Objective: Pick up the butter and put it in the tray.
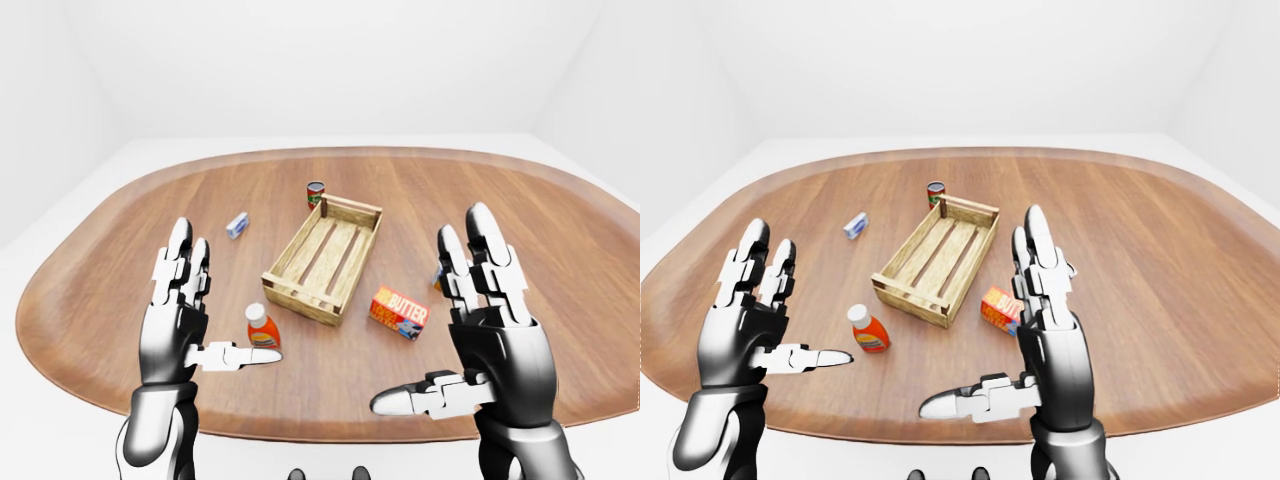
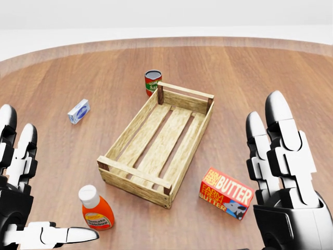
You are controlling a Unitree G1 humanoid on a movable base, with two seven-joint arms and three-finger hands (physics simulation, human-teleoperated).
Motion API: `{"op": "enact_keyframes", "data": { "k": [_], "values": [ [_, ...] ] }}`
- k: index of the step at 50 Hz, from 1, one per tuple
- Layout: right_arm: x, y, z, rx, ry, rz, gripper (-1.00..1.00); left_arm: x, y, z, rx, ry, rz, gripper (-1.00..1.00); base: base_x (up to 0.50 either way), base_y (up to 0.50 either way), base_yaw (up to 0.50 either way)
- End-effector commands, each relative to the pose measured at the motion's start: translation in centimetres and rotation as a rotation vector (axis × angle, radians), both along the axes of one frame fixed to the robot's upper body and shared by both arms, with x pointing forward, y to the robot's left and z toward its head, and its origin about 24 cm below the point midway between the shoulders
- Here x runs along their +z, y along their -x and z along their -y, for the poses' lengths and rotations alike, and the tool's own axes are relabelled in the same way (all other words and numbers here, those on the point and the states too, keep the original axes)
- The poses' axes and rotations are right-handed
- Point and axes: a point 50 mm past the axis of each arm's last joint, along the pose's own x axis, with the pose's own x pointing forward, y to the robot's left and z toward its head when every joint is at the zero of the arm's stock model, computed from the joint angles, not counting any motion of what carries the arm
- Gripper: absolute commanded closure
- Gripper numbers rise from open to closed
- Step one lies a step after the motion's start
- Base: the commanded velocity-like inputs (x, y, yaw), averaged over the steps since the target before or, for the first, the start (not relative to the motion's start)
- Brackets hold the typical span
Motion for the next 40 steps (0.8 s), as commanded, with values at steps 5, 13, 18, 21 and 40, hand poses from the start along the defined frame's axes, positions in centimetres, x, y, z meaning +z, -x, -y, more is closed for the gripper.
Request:
{"op": "enact_keyframes", "data": {
  "k": [5,13,18,21,40],
  "values": [
    [-0.8,-0.5,0.2,-0.053,0.002,-0.032,-1.00,-0.2,-0.6,-0.3,0.037,0.033,-0.004,-1.00,0.50,0.00,0.00],
    [-0.9,-0.5,0.2,-0.053,0.007,-0.041,-1.00,-0.2,-0.6,-0.2,0.036,0.033,-0.003,-1.00,0.50,0.02,0.00],
    [-1.1,-0.5,0.2,-0.054,0.004,-0.048,-1.00,-0.3,-0.6,-0.3,0.036,0.031,-0.005,-1.00,0.50,0.04,0.00],
    [-0.9,-0.5,0.2,-0.056,0.000,-0.039,-1.00,-0.4,-0.6,-0.3,0.036,0.032,-0.011,-1.00,0.50,0.05,0.00],
    [0.7,-0.3,0.6,-0.052,0.069,0.054,-1.00,-0.2,-0.7,-0.4,0.041,0.033,-0.001,-1.00,0.06,0.01,0.00]
  ]
}}
